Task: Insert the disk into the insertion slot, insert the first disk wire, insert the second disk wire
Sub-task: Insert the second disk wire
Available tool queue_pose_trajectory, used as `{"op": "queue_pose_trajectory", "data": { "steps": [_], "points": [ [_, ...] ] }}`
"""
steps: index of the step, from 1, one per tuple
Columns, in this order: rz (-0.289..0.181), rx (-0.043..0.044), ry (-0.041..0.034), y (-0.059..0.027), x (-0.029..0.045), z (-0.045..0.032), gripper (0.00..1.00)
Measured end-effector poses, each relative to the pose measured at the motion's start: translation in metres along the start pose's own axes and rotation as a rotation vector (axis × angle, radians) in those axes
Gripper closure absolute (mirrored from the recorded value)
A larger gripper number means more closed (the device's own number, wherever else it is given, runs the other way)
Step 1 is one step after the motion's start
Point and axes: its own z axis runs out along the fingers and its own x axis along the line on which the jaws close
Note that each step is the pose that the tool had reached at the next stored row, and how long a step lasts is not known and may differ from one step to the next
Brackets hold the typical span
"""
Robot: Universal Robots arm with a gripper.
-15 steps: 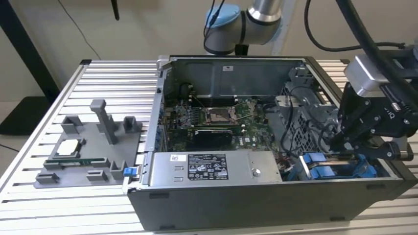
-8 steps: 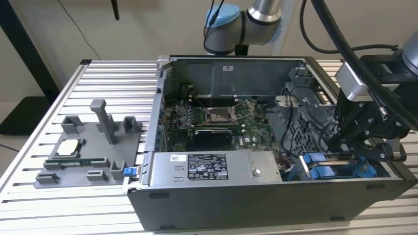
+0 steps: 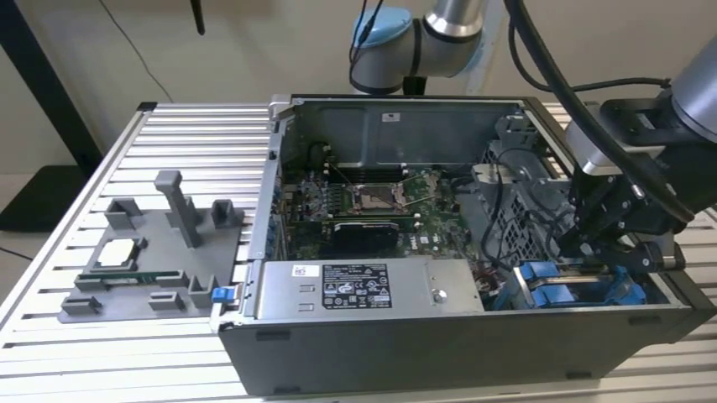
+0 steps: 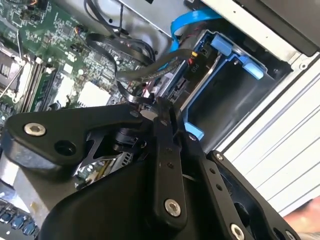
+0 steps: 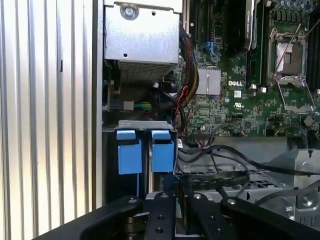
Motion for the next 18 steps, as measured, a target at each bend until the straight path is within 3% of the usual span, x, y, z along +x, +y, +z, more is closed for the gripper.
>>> {"op": "queue_pose_trajectory", "data": {
  "steps": [4,10,14,18],
  "points": [
    [0.0,0.0019,0.0003,-0.0073,0.0002,0.002,1.0],
    [-0.001,0.0035,0.0,-0.0082,0.0004,0.0032,1.0],
    [-0.001,0.0061,0.0077,-0.0094,0.0009,0.006,1.0],
    [-0.002,0.0089,0.0225,-0.0109,0.0016,0.0092,1.0]
  ]
}}
